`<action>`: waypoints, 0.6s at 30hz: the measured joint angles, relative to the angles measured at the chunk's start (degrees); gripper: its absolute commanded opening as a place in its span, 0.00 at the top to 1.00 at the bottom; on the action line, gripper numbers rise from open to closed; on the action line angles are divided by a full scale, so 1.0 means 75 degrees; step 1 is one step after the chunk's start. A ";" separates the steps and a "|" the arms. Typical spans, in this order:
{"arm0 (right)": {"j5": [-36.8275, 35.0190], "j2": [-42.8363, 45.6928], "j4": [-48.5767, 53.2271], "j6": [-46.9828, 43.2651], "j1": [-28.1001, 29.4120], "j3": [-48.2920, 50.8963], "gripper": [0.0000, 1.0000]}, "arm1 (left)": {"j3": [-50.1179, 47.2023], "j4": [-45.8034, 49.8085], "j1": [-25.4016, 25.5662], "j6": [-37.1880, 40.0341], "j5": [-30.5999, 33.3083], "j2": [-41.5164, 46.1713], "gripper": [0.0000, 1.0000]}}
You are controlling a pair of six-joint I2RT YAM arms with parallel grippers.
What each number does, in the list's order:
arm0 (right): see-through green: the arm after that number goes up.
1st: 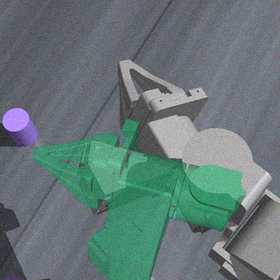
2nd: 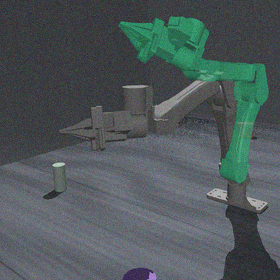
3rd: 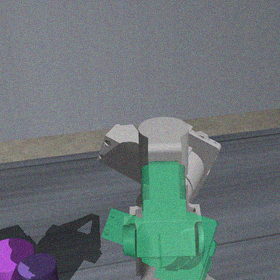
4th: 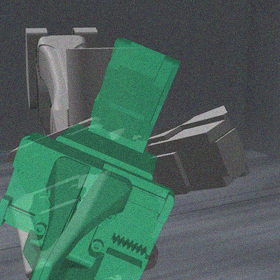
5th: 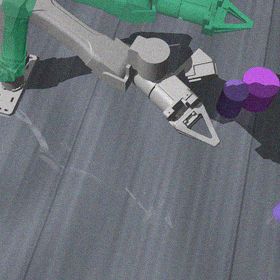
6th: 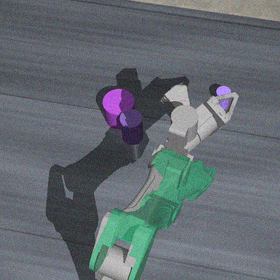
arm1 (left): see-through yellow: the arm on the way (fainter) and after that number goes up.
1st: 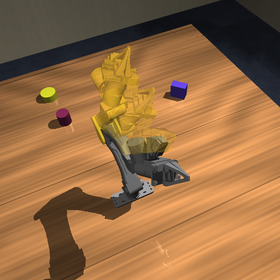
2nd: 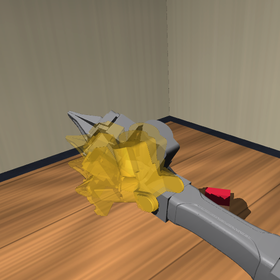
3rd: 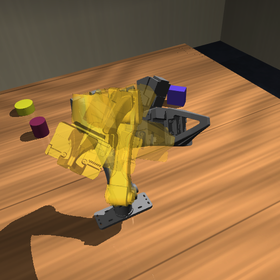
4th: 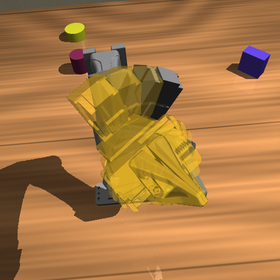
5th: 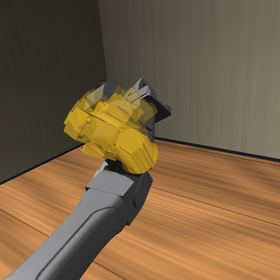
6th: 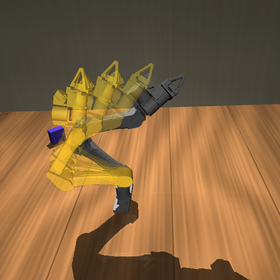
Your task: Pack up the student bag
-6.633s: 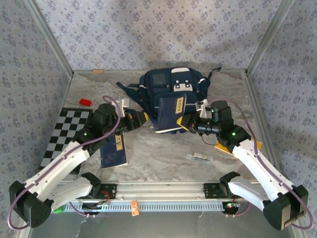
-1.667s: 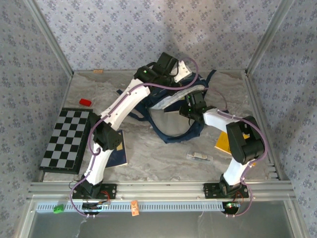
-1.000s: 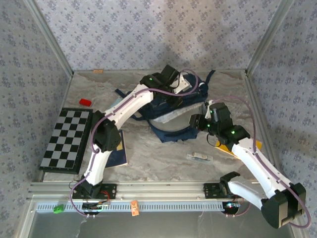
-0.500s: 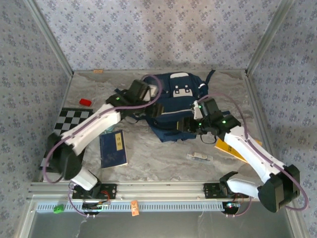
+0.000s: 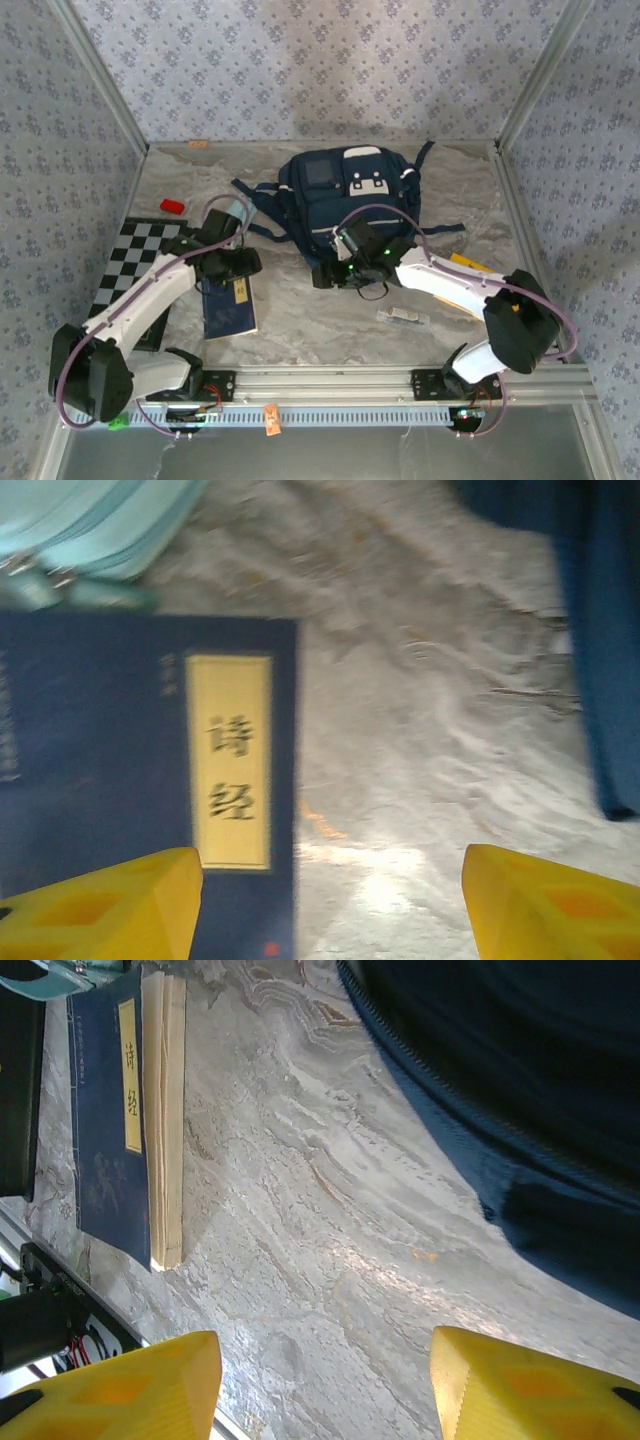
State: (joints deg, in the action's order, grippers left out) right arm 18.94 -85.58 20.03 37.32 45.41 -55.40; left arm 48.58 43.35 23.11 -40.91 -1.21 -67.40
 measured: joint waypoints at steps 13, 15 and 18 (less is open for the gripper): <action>-0.0189 -0.0449 -0.0201 0.0117 0.0119 -0.0207 0.42 | -0.1693 0.0012 -0.2011 -0.0216 0.0140 0.0294 0.14; -0.0213 -0.0452 -0.0195 0.0114 0.0108 -0.0207 0.42 | -0.1751 -0.0111 -0.2107 -0.0172 0.0079 0.0192 0.13; -0.0219 -0.0449 -0.0189 0.0114 0.0073 -0.0210 0.41 | -0.1757 -0.0469 -0.2186 -0.0085 -0.0187 -0.0079 0.12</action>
State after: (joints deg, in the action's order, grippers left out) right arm 17.30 -88.95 18.61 38.17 45.95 -56.97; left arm 35.40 39.83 6.72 -41.54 -2.61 -67.99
